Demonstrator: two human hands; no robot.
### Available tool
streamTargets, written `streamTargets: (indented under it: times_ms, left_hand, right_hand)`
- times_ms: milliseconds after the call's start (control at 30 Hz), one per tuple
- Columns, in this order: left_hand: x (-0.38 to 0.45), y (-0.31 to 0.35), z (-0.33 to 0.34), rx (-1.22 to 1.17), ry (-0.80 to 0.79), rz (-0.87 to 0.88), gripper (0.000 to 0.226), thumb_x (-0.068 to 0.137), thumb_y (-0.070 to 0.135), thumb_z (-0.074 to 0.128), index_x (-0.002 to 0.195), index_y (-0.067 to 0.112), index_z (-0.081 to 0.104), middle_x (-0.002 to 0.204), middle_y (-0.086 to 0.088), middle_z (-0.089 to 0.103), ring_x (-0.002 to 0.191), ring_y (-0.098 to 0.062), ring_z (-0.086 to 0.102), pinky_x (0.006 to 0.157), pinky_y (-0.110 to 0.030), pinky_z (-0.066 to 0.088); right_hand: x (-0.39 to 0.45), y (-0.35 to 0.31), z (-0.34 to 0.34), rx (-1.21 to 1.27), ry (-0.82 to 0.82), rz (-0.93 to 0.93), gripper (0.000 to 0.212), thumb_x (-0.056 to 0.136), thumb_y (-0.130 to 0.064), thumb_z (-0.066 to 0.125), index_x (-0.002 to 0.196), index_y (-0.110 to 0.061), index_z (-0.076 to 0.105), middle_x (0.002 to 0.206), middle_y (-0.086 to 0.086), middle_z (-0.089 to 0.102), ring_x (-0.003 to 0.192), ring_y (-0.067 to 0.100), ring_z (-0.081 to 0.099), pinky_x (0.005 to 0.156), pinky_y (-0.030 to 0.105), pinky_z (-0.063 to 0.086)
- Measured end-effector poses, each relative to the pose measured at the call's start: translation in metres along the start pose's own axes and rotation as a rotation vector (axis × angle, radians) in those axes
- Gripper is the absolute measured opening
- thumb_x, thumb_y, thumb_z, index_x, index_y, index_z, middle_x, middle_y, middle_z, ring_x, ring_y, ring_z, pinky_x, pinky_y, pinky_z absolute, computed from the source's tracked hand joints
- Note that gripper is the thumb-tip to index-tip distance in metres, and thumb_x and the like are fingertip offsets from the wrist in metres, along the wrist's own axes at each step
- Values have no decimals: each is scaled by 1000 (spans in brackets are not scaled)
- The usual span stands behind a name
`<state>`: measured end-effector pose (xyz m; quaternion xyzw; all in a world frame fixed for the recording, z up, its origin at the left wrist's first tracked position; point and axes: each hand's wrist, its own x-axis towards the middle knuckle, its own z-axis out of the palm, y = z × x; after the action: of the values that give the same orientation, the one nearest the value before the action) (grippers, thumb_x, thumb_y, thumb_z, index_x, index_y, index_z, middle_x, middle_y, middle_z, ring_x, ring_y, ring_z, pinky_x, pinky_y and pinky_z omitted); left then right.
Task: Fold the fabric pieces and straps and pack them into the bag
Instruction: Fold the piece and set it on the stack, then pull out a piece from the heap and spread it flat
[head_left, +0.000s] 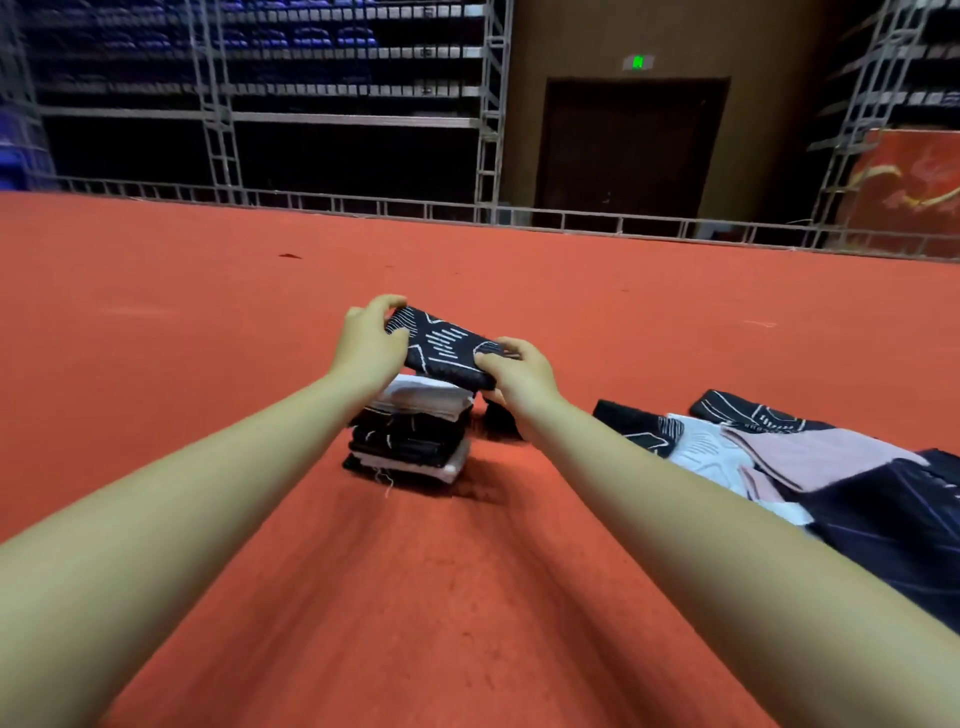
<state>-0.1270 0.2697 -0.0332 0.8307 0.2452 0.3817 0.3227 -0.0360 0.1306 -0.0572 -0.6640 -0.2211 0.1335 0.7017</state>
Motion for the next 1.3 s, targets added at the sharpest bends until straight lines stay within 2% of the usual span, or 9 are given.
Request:
streamTargets:
  times_ms: [67, 233, 367, 533, 800, 933, 1033, 1133, 1300]
  left_hand:
    - [8, -18, -5, 73, -7, -40, 41, 89, 10, 50, 129, 17, 54, 132, -16, 50, 118, -24, 51, 100, -27, 36]
    - [-2, -54, 3, 457, -227, -59, 37, 95, 32, 45, 128, 22, 57, 130, -13, 57, 123, -34, 43, 102, -35, 36]
    - [-11, -51, 6, 484, -162, -18, 41, 97, 38, 35, 129, 23, 56, 137, -13, 43, 132, -30, 25, 105, -44, 29]
    - [-21, -28, 5, 522, -218, 106, 40, 97, 37, 36, 127, 22, 57, 142, -9, 41, 135, -26, 24, 107, -42, 26]
    - [-68, 35, 34, 352, -254, 261, 33, 94, 24, 44, 124, 20, 58, 128, -7, 53, 125, -27, 35, 104, -38, 33]
    - [-104, 78, 73, 169, -346, 244, 31, 92, 18, 48, 121, 17, 60, 121, -7, 56, 117, -24, 50, 100, -31, 37]
    - [-131, 100, 109, 59, -429, 200, 32, 90, 13, 48, 119, 17, 62, 116, -6, 60, 109, -21, 57, 95, -28, 42]
    - [-154, 116, 149, 3, -515, 178, 33, 89, 10, 48, 119, 15, 62, 118, -3, 63, 109, -17, 56, 90, -23, 39]
    - [-189, 142, 207, -106, -557, 146, 32, 89, 13, 49, 118, 22, 62, 117, 5, 64, 103, -12, 59, 85, -20, 39]
  right_hand:
    - [12, 8, 17, -69, 19, 22, 48, 72, -21, 72, 117, -15, 57, 107, 4, 63, 100, 24, 63, 92, 47, 52]
    - [9, 28, 28, -427, -20, 14, 45, 83, -30, 66, 124, -13, 58, 120, 2, 61, 112, 19, 56, 98, 36, 45]
    - [5, 27, 15, -477, -32, -23, 51, 88, -45, 56, 129, -16, 53, 119, -1, 57, 109, 19, 55, 99, 38, 46]
    - [-4, 9, -29, -519, -20, -38, 42, 93, -37, 51, 130, -16, 52, 127, 3, 55, 113, 26, 57, 99, 43, 47]
    - [-59, 6, -151, -633, 119, -101, 33, 90, -17, 54, 123, -18, 58, 110, 5, 63, 101, 23, 61, 85, 31, 44]
    - [-91, 8, -215, -738, 235, -145, 31, 88, -13, 51, 116, -20, 62, 90, -2, 61, 74, 16, 55, 70, 28, 38]
    - [-106, 9, -258, -927, 333, -173, 32, 85, -12, 51, 114, -19, 64, 91, -2, 62, 87, 19, 55, 75, 30, 40]
    - [-113, 14, -298, -1145, 425, -205, 33, 84, -16, 54, 115, -19, 64, 106, 6, 62, 112, 29, 49, 93, 41, 42]
    - [-110, 34, -360, -1159, 392, -113, 38, 88, -25, 55, 125, -20, 57, 129, 7, 55, 124, 30, 42, 102, 43, 37]
